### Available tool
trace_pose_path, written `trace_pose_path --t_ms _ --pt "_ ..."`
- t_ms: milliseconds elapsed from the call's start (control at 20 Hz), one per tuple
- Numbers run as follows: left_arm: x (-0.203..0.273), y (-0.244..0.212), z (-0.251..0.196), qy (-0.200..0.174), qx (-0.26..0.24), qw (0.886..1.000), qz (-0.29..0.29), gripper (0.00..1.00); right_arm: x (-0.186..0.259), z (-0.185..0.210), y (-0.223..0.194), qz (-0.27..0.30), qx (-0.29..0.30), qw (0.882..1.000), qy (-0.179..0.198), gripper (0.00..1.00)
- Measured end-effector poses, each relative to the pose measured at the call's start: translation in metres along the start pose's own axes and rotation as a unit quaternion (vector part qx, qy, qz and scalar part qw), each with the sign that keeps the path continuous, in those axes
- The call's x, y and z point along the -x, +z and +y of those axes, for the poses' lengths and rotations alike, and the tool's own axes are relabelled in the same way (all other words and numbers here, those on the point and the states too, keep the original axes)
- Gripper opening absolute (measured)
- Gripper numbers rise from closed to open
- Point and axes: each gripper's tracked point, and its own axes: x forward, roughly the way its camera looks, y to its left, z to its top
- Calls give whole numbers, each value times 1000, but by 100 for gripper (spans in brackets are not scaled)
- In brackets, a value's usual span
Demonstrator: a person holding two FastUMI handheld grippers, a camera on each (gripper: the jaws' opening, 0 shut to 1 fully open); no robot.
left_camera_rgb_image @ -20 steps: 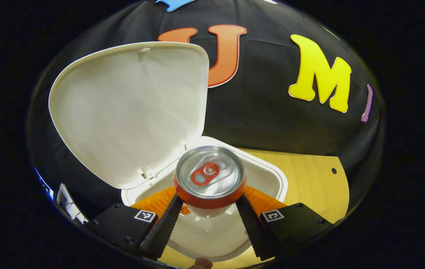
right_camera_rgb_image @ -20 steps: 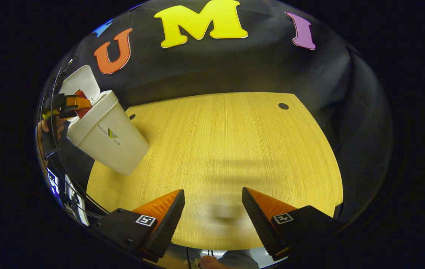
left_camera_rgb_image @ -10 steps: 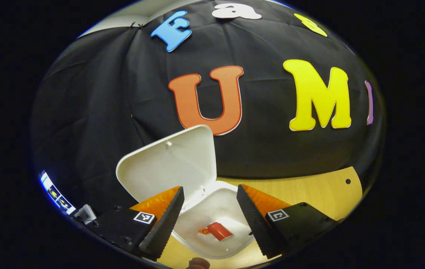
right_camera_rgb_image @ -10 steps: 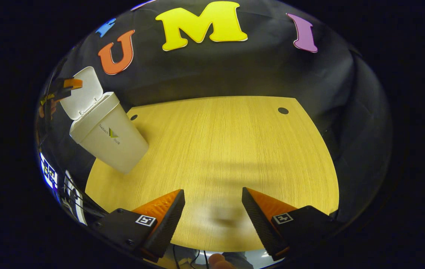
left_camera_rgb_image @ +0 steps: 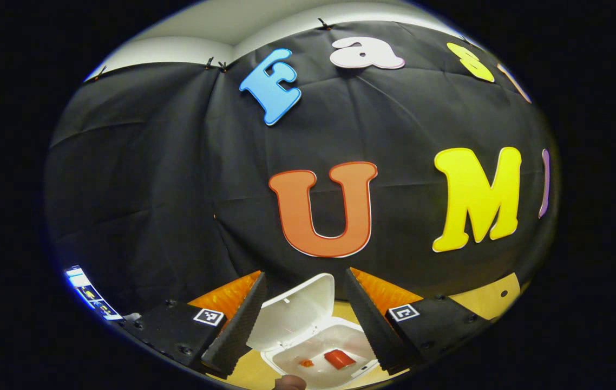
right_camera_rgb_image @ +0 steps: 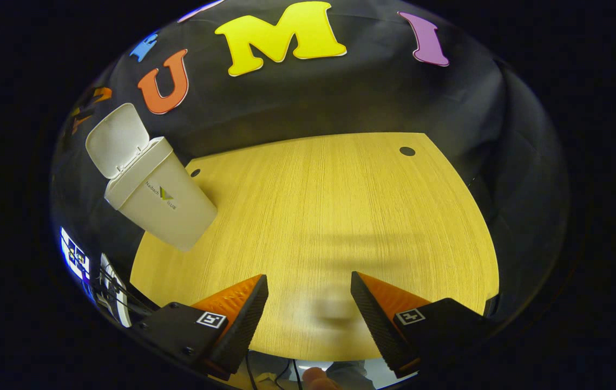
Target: Press the lid of the desktop garbage bin to open it, pick up the crumpled paper on the desktop and throw it into the bin, then pick up the pop can on the desktop and drop it into the bin, and finally close the garbage bin lid.
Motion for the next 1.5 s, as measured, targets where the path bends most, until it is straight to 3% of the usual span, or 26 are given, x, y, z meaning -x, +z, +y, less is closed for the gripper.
trace_pose_path --t_ms 200,450,650,1000,1250,1500 --pt "-28 9 26 20 34 999 11 94 0 1 -3 1 -10 1000 -7 97" --pt "-60 -34 42 52 56 994 72 94 0 1 0 0 -3 1000 -20 97" --pt "-70 -58 43 49 93 990 95 95 -1 3 -4 7 1 1000 -22 97" --pt "-53 -79 16 35 128 983 123 94 -6 5 -16 16 8 1000 -11 97" --pt "-22 -109 -11 28 116 983 136 94 -1 -1 -22 13 14 1000 5 94" --pt "5 -150 -46 12 108 981 162 92 1 -16 -29 16 9 1000 13 97"
